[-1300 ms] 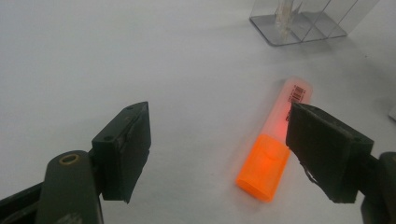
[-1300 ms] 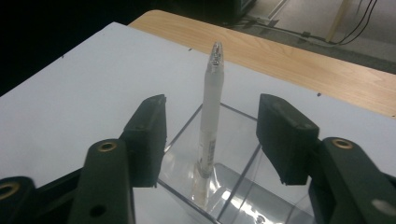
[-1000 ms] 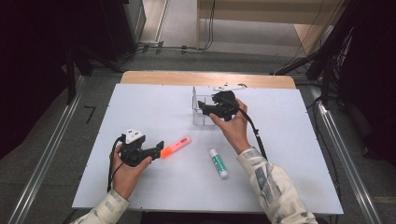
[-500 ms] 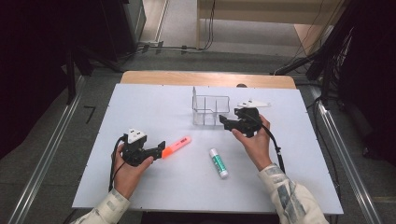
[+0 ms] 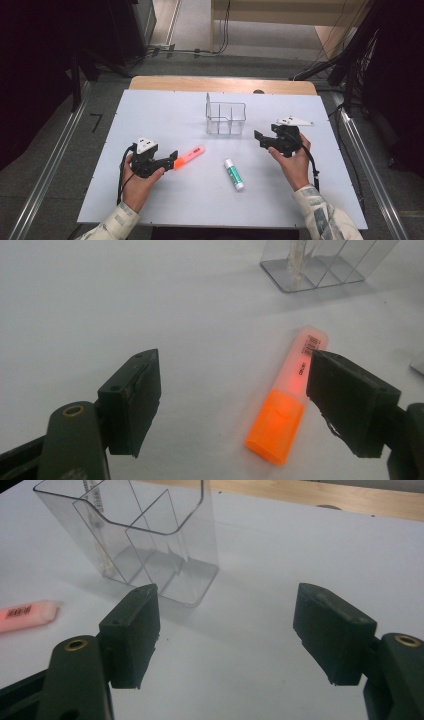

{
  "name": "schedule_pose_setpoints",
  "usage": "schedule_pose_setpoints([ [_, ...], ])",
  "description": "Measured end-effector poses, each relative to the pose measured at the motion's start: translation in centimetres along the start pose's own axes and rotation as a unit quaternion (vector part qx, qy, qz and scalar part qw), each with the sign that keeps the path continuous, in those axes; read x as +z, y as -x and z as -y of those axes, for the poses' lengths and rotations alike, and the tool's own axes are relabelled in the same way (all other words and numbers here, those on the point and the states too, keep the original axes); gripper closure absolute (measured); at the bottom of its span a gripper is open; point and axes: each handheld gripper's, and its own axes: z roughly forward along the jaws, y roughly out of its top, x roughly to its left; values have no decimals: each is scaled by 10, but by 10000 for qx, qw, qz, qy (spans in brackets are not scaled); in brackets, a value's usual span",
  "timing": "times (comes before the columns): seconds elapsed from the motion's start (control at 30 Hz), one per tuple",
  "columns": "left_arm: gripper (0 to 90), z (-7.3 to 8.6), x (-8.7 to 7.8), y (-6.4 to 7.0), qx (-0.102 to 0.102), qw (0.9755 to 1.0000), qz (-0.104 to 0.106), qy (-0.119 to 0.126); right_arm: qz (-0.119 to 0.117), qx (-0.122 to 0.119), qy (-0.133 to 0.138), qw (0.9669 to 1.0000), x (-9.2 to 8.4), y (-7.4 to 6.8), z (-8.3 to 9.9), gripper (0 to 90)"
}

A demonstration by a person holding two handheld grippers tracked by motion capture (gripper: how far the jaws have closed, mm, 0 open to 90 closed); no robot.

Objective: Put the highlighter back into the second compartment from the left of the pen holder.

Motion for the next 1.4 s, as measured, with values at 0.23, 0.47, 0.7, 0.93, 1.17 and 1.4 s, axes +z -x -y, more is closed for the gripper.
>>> schedule_pose_setpoints([
  [0.23,224,0,0,-1,32,10000,6,2,125,77,25,9999,-17,12,13,249],
  [0.47,207,-1,-1,-2,10,9999,108,110,241,110,-47,9996,-27,24,25,247],
  [0.7,194,-1,0,-1,146,9997,156,136,384,130,-131,9991,-39,36,37,244],
  [0.93,192,1,1,1,290,9993,216,127,488,253,-118,9984,-50,48,46,244],
  [1.17,192,1,3,4,426,9987,264,112,621,348,-207,9972,-58,57,53,244],
  [1.4,192,3,8,6,538,9980,332,50,676,380,-219,9967,-62,63,57,245],
])
